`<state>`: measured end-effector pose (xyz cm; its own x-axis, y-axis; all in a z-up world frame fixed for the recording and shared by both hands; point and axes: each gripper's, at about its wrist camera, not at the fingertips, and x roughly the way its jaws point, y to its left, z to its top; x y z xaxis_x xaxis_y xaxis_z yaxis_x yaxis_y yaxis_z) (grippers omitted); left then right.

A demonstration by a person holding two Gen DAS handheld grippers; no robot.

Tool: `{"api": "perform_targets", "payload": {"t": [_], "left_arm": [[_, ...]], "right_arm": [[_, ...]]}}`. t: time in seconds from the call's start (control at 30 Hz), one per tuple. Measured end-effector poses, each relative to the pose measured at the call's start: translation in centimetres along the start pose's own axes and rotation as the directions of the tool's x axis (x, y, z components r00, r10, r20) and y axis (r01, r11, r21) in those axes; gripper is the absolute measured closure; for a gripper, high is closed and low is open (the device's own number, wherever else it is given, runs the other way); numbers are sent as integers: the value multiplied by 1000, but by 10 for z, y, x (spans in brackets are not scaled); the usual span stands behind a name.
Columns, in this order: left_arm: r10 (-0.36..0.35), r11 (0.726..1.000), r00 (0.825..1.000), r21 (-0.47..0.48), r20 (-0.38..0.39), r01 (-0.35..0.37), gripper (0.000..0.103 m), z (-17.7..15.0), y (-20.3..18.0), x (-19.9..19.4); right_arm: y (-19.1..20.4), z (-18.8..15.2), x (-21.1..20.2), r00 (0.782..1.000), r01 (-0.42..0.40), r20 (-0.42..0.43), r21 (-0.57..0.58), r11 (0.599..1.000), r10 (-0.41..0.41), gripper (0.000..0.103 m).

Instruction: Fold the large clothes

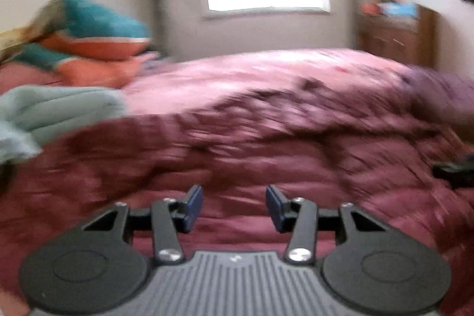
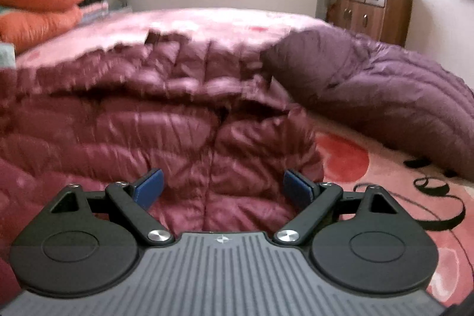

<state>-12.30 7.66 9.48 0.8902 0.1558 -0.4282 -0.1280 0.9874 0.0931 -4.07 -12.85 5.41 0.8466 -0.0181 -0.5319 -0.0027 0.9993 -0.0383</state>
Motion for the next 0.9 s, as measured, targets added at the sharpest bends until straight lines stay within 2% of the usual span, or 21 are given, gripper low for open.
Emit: {"api": "perform_targets", "payload": {"t": [0.1,0.2,0.27,0.3,0.33,0.4,0.47,0.53,0.6,0.67,0.73,0.83,0.9], "left_arm": [[151,982,988,-116,19,-148,55,3,46,-18],[329,922,944,-223,17,-317,51,-3,91,-34],[426,858,905,-310,-16,-409,49,-10,121,-42],[462,816,886,-371,-44,-444,49,-15,137,-45],[478,781,876,-422,-69,-460,49,-20,151,-48],[484,724,867,-501,-120,-474,49,-29,176,-49],[459,694,877,-561,-140,-452,48,-37,191,-47],[417,634,896,-658,-152,-407,48,-48,208,-46],[393,597,906,-707,-154,-379,48,-54,218,-40],[370,589,915,-721,-161,-365,48,-58,223,-31],[325,578,932,-747,-158,-328,45,-64,231,-22],[316,582,934,-744,-165,-328,45,-66,233,-11],[299,574,939,-754,-171,-320,43,-68,235,-5]], "right_arm": [[1,9,-9,998,-30,60,3,1000,29,0],[9,14,-16,992,-61,105,-29,998,64,0],[14,15,-14,991,-80,103,-50,996,85,0],[17,15,-13,991,-91,97,-54,994,96,0],[19,16,-10,990,-100,90,-55,993,105,0],[22,18,-6,991,-108,78,-56,993,113,0],[26,19,-2,991,-112,70,-60,992,116,0],[29,21,2,990,-119,67,-64,991,123,0],[33,22,2,989,-126,72,-76,989,132,0],[37,23,2,987,-133,75,-95,987,140,0],[44,21,-5,986,-136,78,-114,984,146,0],[50,19,-6,985,-145,75,-135,980,156,0],[52,19,-5,984,-153,71,-142,978,164,0]]}}
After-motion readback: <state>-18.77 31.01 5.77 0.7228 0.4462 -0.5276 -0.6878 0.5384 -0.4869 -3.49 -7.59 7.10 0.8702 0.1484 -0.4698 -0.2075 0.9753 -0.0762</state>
